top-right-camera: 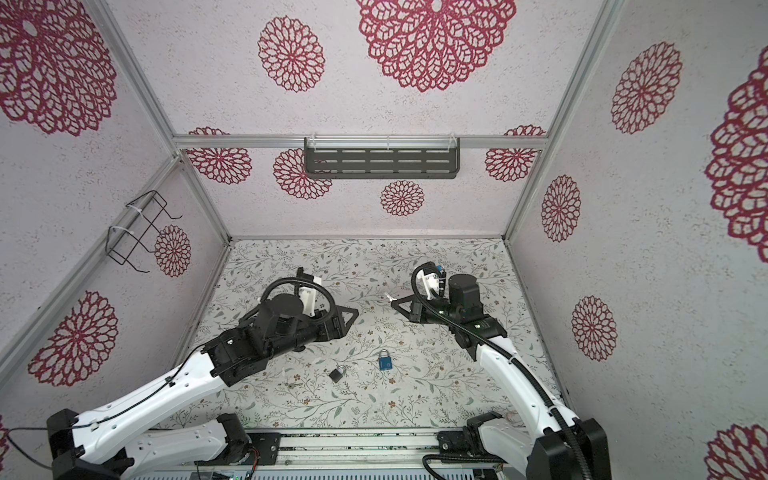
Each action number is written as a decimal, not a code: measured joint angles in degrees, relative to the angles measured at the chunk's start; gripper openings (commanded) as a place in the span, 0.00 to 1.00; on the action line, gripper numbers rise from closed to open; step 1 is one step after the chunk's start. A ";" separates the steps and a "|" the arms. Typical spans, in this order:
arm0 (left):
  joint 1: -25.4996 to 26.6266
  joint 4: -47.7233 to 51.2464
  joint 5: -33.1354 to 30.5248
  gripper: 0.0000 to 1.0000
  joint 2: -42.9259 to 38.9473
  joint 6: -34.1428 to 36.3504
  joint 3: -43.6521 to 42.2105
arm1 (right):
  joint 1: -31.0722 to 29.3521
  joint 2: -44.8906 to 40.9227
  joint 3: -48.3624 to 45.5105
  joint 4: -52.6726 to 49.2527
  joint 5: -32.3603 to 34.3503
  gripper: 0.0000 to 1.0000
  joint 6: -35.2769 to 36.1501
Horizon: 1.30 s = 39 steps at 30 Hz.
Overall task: Unlock with the key
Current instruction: 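Lower the left gripper onto the blue padlock and close it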
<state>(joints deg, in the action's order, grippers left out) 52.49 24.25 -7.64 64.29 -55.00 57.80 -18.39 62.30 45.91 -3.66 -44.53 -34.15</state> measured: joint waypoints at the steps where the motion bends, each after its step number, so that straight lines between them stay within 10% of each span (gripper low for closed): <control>1: 0.68 0.79 -1.09 0.86 1.16 -1.03 0.17 | 0.26 -0.09 -0.13 -0.72 0.33 0.00 0.11; 19: 10.86 22.82 -11.23 0.79 35.71 -19.32 20.04 | 9.22 -3.52 -13.90 -4.35 5.35 0.00 0.11; 39: 10.84 28.57 -5.70 0.79 55.30 -17.97 33.81 | 16.26 -2.84 -15.93 -1.31 5.29 0.00 -0.35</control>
<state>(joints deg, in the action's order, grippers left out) 63.33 52.82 -13.34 119.59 -72.97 91.61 -2.13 59.46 29.98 -4.97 -39.24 -34.50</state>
